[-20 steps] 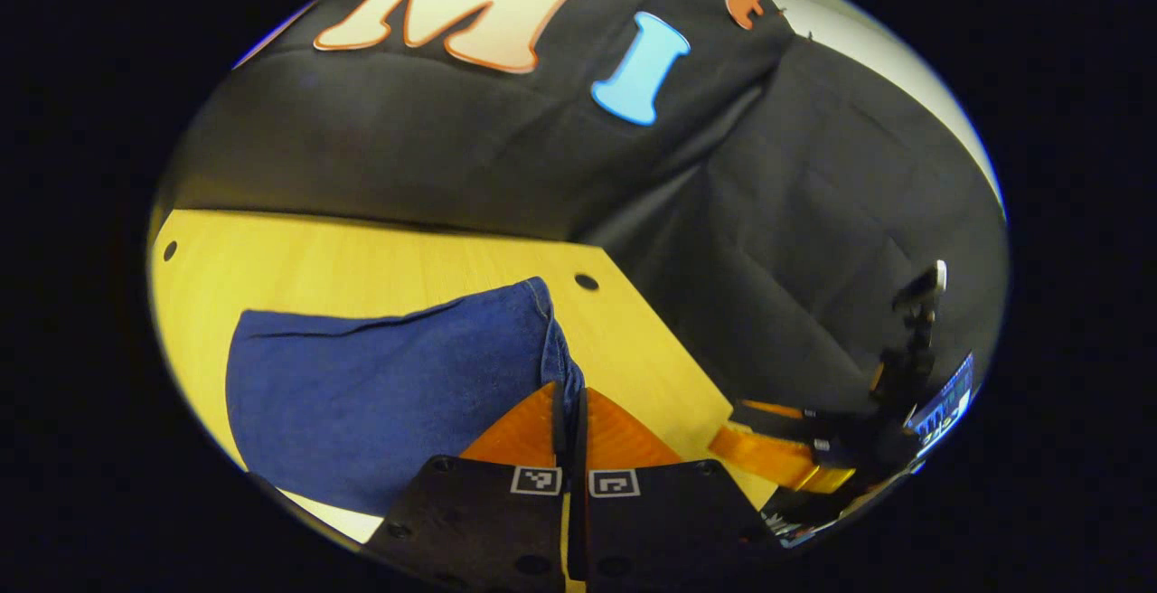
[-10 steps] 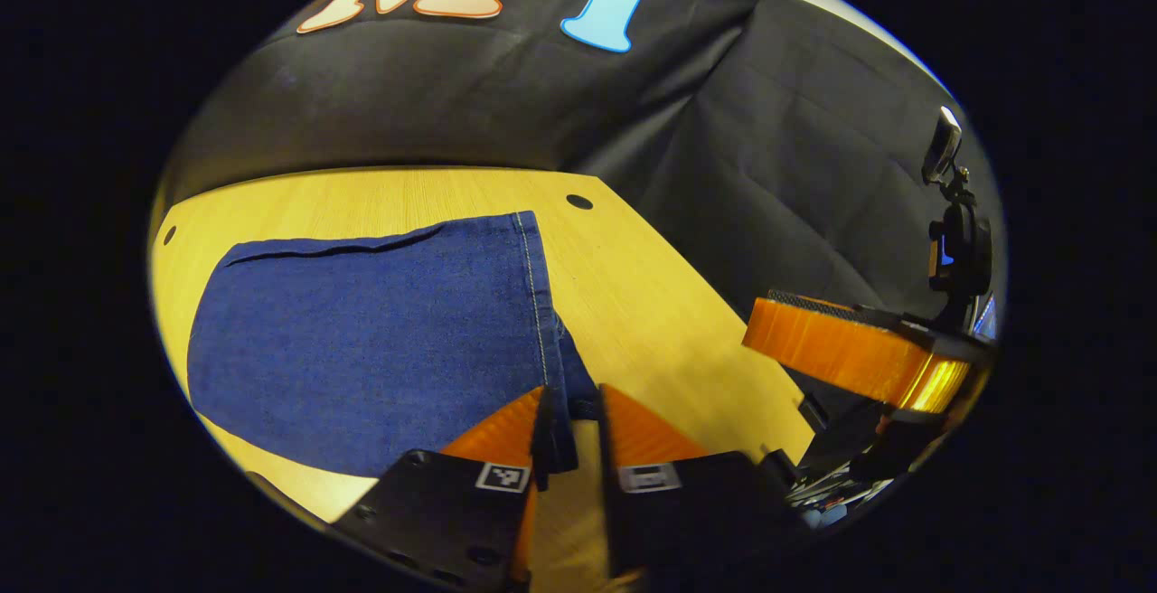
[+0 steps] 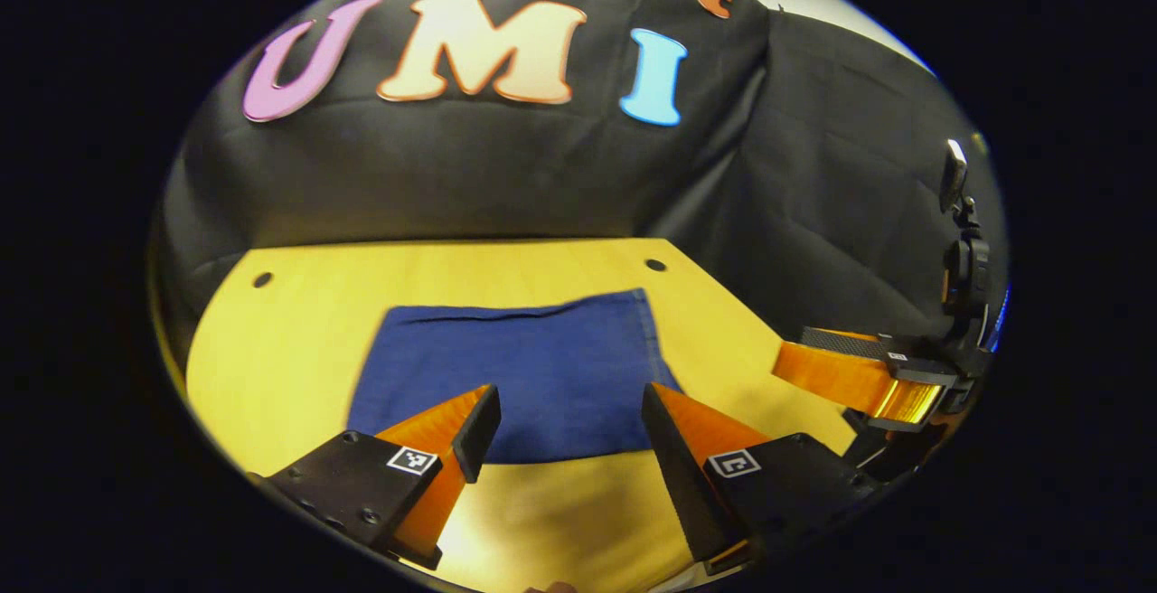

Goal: Grasp the waist and the cuffs of the jeans and fold them to make the two legs overlap; first hold the waist and fold one-third of the jeans toward the cuffs, then hold the cuffs and fold the remaining one-third in the same direction to finish folding.

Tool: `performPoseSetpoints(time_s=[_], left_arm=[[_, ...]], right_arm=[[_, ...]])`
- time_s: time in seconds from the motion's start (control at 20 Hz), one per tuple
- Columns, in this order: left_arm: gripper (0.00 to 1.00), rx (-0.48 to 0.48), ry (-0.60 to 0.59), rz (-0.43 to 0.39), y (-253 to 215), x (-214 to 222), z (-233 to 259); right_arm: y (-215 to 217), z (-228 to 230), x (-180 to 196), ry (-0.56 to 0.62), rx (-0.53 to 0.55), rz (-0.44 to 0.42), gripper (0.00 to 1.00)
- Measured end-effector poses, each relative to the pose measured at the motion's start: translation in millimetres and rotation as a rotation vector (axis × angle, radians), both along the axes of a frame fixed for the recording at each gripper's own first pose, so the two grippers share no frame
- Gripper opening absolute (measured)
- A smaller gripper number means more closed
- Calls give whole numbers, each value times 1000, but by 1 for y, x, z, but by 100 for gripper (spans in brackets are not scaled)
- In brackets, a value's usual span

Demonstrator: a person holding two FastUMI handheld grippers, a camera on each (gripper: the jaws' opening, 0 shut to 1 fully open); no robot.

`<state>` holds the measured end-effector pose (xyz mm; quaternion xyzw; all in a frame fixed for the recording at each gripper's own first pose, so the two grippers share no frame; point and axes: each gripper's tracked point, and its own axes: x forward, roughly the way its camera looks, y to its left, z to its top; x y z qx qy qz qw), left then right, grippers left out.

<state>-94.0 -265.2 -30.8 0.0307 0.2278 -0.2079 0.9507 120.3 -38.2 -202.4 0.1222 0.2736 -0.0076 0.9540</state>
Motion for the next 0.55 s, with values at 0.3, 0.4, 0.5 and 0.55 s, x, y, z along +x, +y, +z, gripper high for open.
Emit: performPoseSetpoints(time_s=[0.3,0.4,0.5,0.55], left_arm=[[93,-9,-18,79,76,1,22],[93,-9,-13,77,89,-2,23],[93,-1,-22,62,97,-4,24],[93,-2,-21,52,100,-5,22]], right_arm=[[32,7,-15,-26,-27,-59,97],[38,5,-23,-18,-40,-82,98],[45,6,-29,-19,-42,-107,98],[48,7,-31,-22,-46,-118,98]])
